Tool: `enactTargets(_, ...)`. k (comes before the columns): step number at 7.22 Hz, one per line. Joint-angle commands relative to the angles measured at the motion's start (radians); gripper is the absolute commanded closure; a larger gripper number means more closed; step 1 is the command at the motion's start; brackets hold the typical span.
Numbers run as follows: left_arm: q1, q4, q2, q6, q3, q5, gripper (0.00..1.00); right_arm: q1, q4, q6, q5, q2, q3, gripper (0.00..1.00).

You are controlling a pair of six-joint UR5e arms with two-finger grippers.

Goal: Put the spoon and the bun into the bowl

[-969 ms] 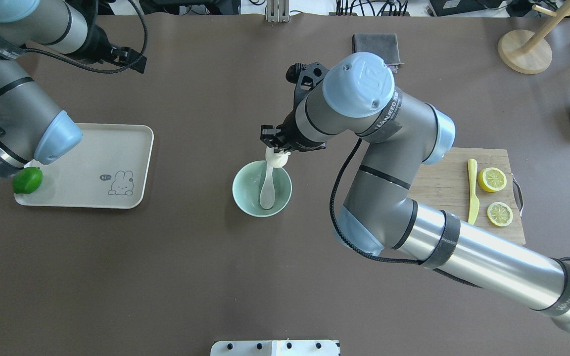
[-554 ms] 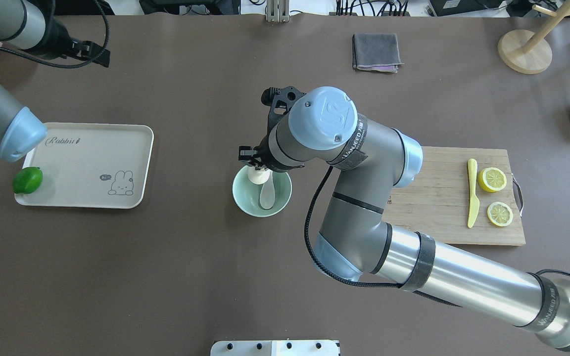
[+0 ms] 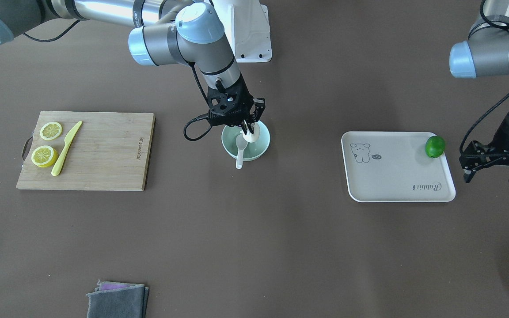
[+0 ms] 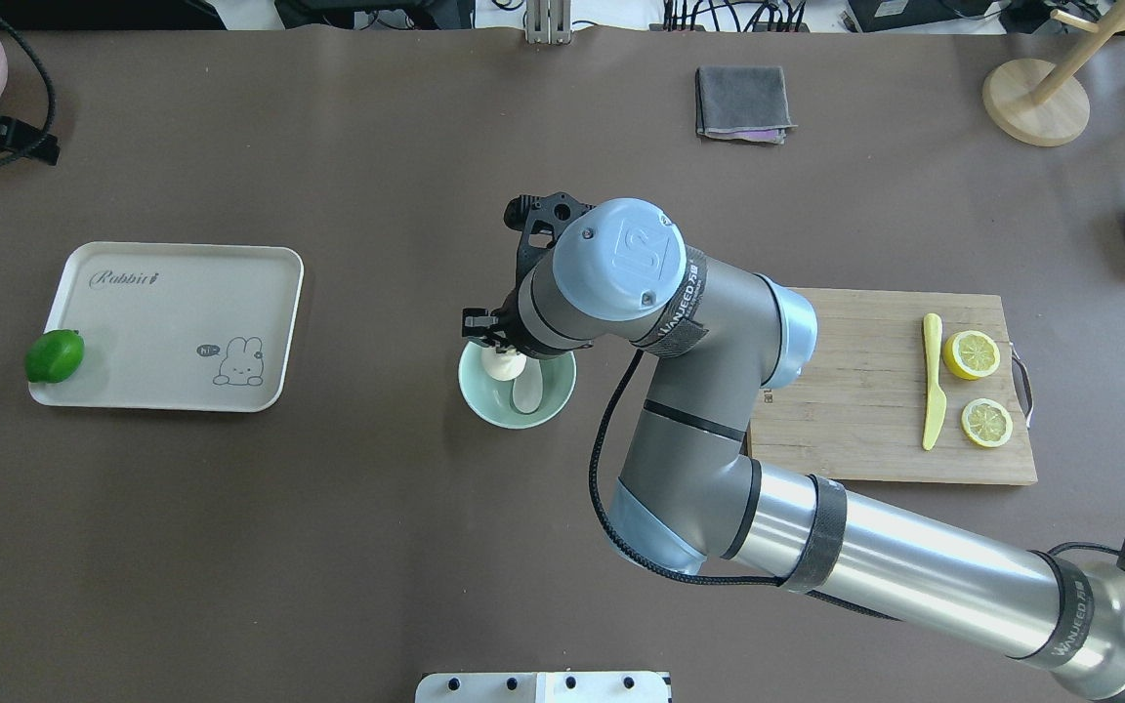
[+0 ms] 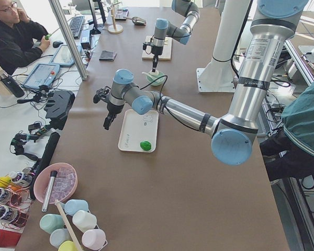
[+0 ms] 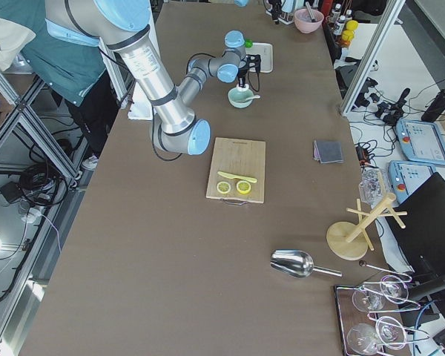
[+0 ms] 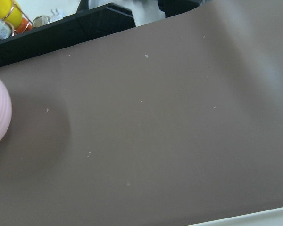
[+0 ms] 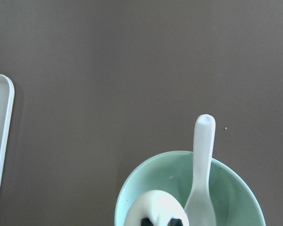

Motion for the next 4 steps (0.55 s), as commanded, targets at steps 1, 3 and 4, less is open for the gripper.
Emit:
enactTargets(1, -0.086, 0.012, 0.036, 0.137, 0.004, -0.050, 0.02, 0.053, -0.010, -0.123, 0.020, -0.078, 0.093, 0.00)
enactTargets(3, -0.118, 0.014, 0.063, 0.161, 0.004, -0.050, 0.02, 0.172, -0.018, -0.268, 0.098, -0.236, 0.213, 0.00)
enactTargets(4, -0.150, 0.041, 0.063, 0.161, 0.005, -0.067, 0.02, 0.328, -0.044, -0.273, 0.301, -0.273, 0.210, 0.00)
